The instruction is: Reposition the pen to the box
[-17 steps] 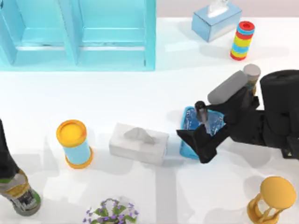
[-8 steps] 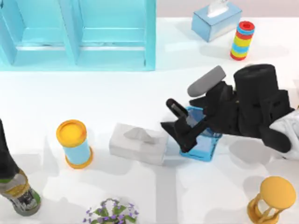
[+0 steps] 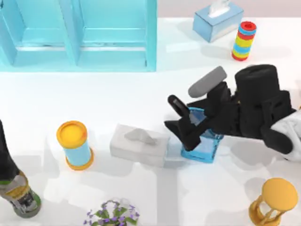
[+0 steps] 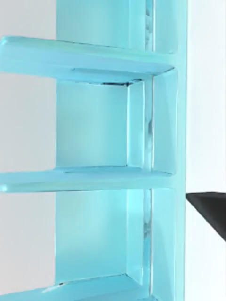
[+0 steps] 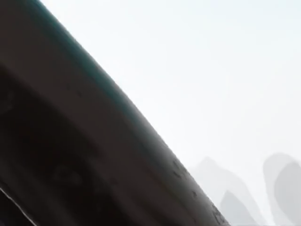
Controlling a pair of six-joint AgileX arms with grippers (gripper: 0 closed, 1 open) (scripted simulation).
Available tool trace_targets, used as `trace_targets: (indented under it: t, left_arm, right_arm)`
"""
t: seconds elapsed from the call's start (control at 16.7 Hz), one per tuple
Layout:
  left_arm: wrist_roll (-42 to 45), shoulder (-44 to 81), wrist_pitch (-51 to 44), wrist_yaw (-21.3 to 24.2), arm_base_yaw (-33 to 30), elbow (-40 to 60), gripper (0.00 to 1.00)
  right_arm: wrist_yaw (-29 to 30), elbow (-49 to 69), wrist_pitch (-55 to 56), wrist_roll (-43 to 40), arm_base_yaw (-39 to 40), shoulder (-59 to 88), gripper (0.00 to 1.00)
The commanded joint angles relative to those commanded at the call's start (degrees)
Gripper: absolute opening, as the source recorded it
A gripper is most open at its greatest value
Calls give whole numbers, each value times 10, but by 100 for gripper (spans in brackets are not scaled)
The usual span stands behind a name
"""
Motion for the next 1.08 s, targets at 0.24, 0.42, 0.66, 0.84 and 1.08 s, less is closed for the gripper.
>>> trace_targets:
  t: [0.24, 0.42, 0.66, 0.84, 1.08]
  left_arm:
    - [0, 0, 0, 0, 0, 0, 100]
    - [0, 0, 0, 0, 0, 0, 100]
    - [0, 0, 0, 0, 0, 0, 100]
    - [0, 0, 0, 0, 0, 0, 100]
    - [0, 0, 0, 0, 0, 0, 100]
  right_arm:
    - [0, 0, 0, 0, 0, 0, 25]
    - [0, 0, 0, 0, 0, 0, 2]
    - [0, 0, 0, 0, 0, 0, 0]
    - [0, 0, 0, 0, 0, 0, 0]
    - [-5, 4, -3, -3, 0, -4, 0]
